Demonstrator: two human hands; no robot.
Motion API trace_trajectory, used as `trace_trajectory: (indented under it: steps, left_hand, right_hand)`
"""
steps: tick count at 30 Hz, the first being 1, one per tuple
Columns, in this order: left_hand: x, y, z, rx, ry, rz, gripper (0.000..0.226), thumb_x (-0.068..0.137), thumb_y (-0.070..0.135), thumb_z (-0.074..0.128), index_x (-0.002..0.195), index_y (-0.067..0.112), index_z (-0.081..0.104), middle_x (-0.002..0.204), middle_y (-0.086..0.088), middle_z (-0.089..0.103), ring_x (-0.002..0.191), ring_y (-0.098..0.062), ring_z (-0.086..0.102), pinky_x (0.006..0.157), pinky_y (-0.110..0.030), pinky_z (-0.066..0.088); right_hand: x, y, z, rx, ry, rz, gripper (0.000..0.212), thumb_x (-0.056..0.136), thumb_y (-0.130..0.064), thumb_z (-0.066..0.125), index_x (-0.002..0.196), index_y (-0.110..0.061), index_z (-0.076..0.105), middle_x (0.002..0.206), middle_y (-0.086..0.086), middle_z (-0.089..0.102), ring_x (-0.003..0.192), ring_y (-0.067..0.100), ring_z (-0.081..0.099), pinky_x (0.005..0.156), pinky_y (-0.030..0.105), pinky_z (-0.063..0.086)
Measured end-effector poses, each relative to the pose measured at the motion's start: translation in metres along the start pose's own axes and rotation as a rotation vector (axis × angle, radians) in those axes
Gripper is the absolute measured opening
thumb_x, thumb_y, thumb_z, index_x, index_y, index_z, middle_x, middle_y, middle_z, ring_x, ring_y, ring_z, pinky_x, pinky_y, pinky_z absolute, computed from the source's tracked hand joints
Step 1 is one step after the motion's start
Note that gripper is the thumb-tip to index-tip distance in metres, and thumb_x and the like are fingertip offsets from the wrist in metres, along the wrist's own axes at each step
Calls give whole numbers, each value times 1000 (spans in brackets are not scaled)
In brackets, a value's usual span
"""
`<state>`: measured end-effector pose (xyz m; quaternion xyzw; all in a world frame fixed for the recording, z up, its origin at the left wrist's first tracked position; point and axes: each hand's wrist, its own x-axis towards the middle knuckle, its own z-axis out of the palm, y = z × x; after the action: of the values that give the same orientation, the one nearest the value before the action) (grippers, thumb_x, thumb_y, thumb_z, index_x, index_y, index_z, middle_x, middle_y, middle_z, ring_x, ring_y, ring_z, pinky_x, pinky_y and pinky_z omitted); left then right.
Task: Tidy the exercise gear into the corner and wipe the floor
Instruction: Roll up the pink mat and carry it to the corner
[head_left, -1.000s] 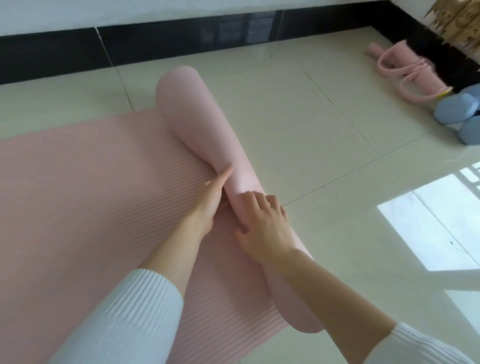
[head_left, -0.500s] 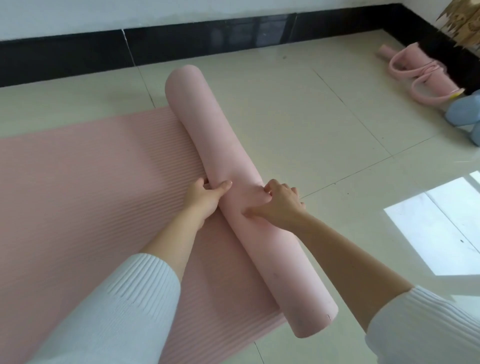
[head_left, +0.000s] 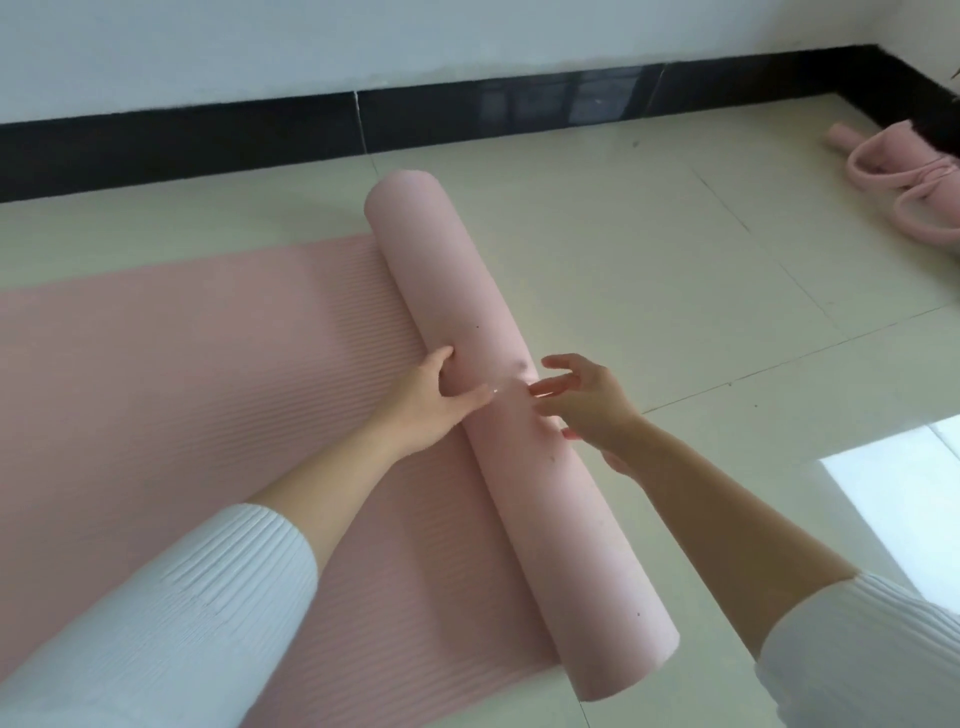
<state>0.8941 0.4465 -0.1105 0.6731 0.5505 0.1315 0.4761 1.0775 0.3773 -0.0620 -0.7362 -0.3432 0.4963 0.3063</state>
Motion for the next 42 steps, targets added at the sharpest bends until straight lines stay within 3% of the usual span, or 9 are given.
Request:
trace_trajectory:
  steps: [5,8,13,16,21,25,30,38,42]
  left_hand:
    - [-13,-15,-6,-147,-8,-117,98,73,34,79,151,20,22,144,-5,44,125,-20,50,101,-39,45]
    - [-22,-20,-13,-332,-30,-170,91,80,24,71,151,37,17,138,8,46,115,-14,55,76,-32,51]
    - [-26,-16,-24,-537,-60,-198,86,81,18,63,147,48,16,124,22,52,95,5,57,72,-21,49]
    - [-26,-18,-25,-558,-89,-225,88,82,17,62,146,50,11,121,23,49,103,-4,57,85,-35,53]
    - [-34,-19,-22,-604,-112,-268,100,67,30,67,145,53,7,143,12,42,118,-16,55,92,-44,52]
    - [-35,-15,-14,-681,-68,-245,103,62,33,73,143,54,13,145,9,44,121,-18,54,100,-48,46]
    - [-30,-4,-3,-803,-31,-186,98,68,32,78,146,46,21,142,13,45,117,-15,57,94,-46,52]
    - [-38,-32,-8,-590,118,-263,84,82,14,67,147,40,20,132,3,48,109,-14,56,85,-29,49]
    - [-40,-31,-14,-102,321,-11,73,73,2,65,134,36,43,118,2,38,106,-17,47,87,-23,40]
  right_hand:
    - [-4,-9,11,85,-57,116,72,82,1,63,145,-19,33,111,1,67,110,17,57,86,43,53]
    - [-8,-13,22,83,-52,165,69,83,2,62,144,-10,33,104,12,61,95,21,60,84,42,56]
    - [-7,-10,41,-9,-25,157,51,82,5,60,131,-2,50,86,11,61,70,21,60,86,42,56]
    - [-3,-7,46,-95,2,103,51,80,-1,66,129,-5,53,85,8,62,75,24,62,89,41,55]
    - [0,-9,52,-380,53,15,47,79,-19,69,124,-17,58,124,7,51,113,26,50,84,32,46]
    - [-2,-16,41,-190,41,94,29,77,-9,61,106,-12,66,102,8,60,82,21,53,68,28,43]
    - [2,-18,22,-60,-19,146,38,70,-6,57,103,-22,68,111,7,64,107,26,57,88,44,51]
    - [-1,-11,45,-155,-24,96,64,73,-10,73,130,-21,46,119,5,48,100,22,53,72,31,45]
    - [-2,-13,57,-63,1,88,83,72,-14,75,143,-13,32,119,3,47,104,23,50,81,33,41]
